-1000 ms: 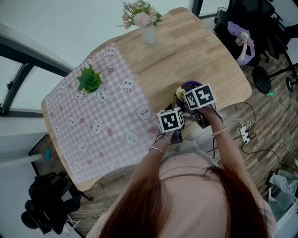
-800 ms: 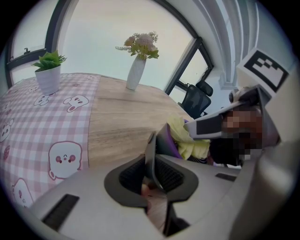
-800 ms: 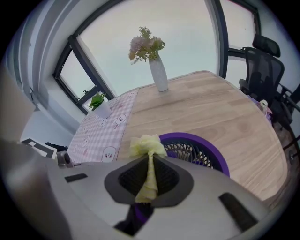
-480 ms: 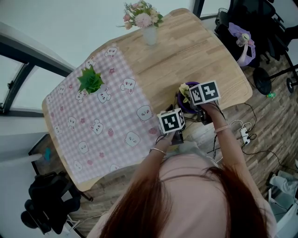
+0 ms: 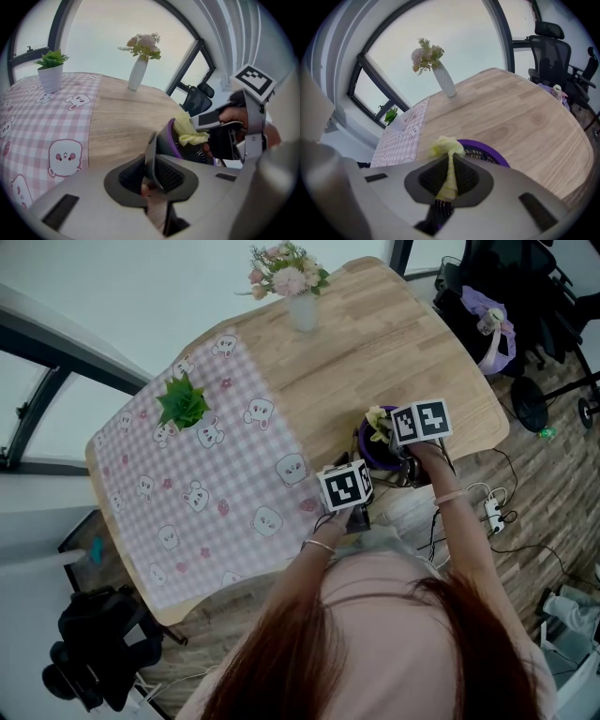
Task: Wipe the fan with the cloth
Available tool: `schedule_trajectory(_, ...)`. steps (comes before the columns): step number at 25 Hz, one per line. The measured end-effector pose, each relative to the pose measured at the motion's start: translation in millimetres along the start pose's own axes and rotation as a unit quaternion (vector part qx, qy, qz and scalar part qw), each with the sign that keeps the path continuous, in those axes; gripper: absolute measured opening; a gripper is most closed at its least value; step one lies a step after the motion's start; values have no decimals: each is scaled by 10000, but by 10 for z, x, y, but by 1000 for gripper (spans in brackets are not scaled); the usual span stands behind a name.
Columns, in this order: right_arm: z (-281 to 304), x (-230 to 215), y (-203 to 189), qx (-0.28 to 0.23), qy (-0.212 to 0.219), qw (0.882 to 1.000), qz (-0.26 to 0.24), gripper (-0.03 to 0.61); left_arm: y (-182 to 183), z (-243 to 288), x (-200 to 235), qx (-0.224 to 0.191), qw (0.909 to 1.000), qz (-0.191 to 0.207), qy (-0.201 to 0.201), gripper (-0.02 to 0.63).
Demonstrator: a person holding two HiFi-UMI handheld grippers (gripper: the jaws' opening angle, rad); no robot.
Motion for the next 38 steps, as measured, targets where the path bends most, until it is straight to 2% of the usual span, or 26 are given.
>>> schedule_trajectory(14,-110,-125,40,-270,-21,9994,194,26,21,-21,5,-26,10000,4,54,61)
schedule_trajectory(23,-355,-28,155,-831,367,9959,29,26,8,-14,-6,-8,9999,-67,86,63)
schedule_trajectory(31,-620,60,151,-1141,193,9921,-490,26,1,-31,3,-39,9999,-50,114,63)
schedule_trajectory(38,-551,86,-115,-757,-379,9846,-1527,26,-12,-27,-27,-74,9999,-41,124,63)
Point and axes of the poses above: the fingertips, and each gripper's own axes: z forward along the fingers, x to its left, y out of its top, the point moved 2 cm from there along -z, backward along the fingers, and after that the axes turned 1 degree about x, right-handed, at the moved point
